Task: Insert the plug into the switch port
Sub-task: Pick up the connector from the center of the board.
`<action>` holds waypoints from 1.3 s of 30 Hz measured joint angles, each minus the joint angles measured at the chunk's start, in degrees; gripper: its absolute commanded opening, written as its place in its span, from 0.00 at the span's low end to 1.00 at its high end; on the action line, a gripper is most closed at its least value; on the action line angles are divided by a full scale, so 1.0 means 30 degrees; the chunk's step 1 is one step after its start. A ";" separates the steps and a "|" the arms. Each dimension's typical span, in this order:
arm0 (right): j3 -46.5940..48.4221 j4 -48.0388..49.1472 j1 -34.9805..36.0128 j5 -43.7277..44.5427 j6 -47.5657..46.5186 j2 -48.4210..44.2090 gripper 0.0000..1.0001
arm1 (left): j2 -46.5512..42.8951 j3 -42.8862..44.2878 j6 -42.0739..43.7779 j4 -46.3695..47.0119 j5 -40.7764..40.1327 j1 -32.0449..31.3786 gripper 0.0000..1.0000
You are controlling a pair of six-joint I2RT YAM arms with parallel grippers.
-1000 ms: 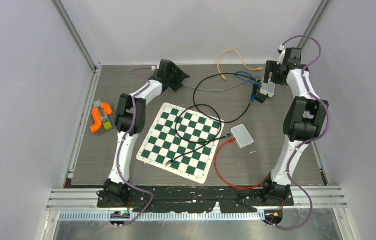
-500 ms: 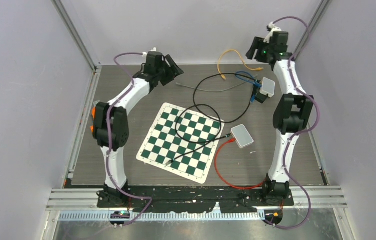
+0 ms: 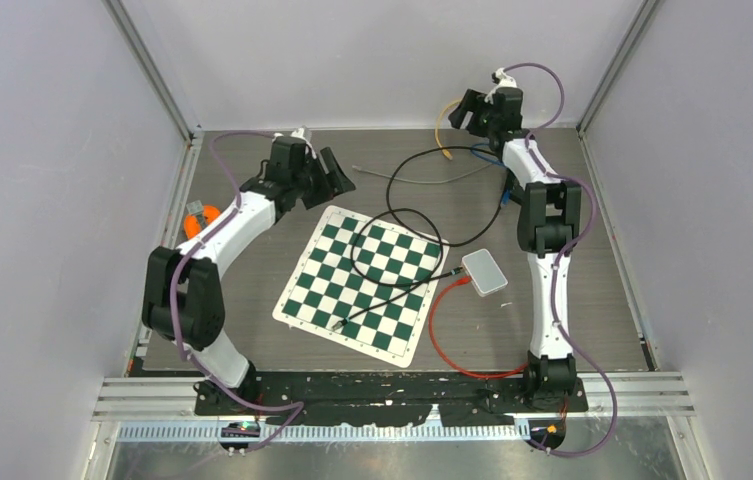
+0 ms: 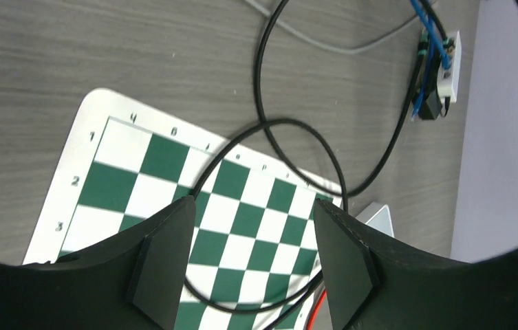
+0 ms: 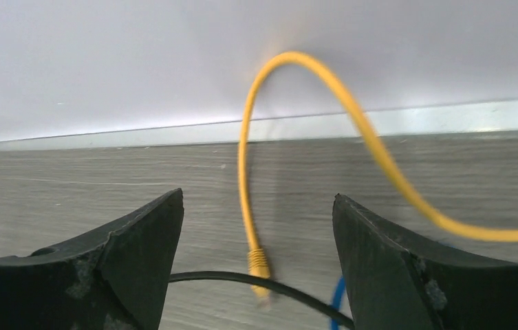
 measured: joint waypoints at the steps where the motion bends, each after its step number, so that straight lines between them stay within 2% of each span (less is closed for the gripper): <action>1: 0.0044 0.0262 -0.0124 -0.0015 -0.0656 0.0117 0.85 | -0.0415 -0.0408 0.0175 -0.0131 0.0051 0.0000 0.66; 3: 0.0080 0.0627 -0.0313 -0.0255 -0.2346 0.0160 0.83 | -0.0947 -0.0823 0.0503 -0.0350 0.0204 -0.0007 0.66; 5: -0.0240 0.1654 -0.0481 -0.0947 -0.4765 0.0073 0.85 | -0.1224 -0.0925 0.0714 -0.0423 0.0408 0.0000 0.66; 9: -0.3045 0.3402 -0.0714 -0.2339 -1.0775 -0.1071 0.87 | -0.1231 -0.0918 0.1100 -0.0495 0.0772 0.0000 0.67; 12: -0.2659 0.2739 -0.0495 -0.2339 -1.4243 -0.0911 0.84 | -0.1195 -0.0918 0.1253 -0.0583 0.0954 0.0000 0.67; 14: -0.1333 0.1960 -0.0386 -0.1923 -1.5934 -0.0430 0.81 | -0.1093 -0.0918 0.1421 -0.0685 0.1020 0.0000 0.67; 19: 0.0401 0.1348 -0.0160 -0.1020 -1.9037 0.0342 0.79 | -0.0831 -0.0918 0.1829 -0.0969 0.0954 0.0000 0.68; 25: 0.1464 0.0211 -0.0168 0.0488 -2.0852 0.1435 0.75 | -0.0809 -0.0787 0.2266 -0.1690 0.0933 0.0000 0.69; 27: 0.1486 -0.0211 -0.0168 0.0984 -2.1566 0.1676 0.69 | -0.0823 -0.0772 0.2310 -0.1770 0.0933 0.0000 0.69; 29: 0.1486 -0.0393 -0.0168 0.1457 -2.2199 0.1872 0.51 | -0.0911 -0.0765 0.2441 -0.1923 0.0933 0.0000 0.71; 30: 0.1486 -0.0459 -0.0175 0.1647 -2.2498 0.1953 0.34 | -0.0998 -0.0750 0.2521 -0.2062 0.0925 0.0000 0.73; 32: 0.1486 -0.0495 -0.0204 0.1916 -2.2899 0.1989 0.10 | -0.1180 -0.0561 0.2623 -0.2353 0.0896 0.0000 0.77; 35: 0.1399 -0.0087 -0.0204 0.2215 -2.3307 0.1960 0.05 | -0.1800 -0.0474 0.2798 -0.2477 0.0576 0.0051 0.86; 37: 0.0852 0.0357 -0.0204 0.2164 -2.3416 0.1588 0.05 | -0.2528 -0.0546 0.3089 -0.2463 -0.0007 0.0168 0.98; 39: -0.0073 0.0430 -0.0197 0.2004 -2.3431 0.0743 0.05 | -0.3213 -0.0583 0.3337 -0.2477 -0.0619 0.0379 1.00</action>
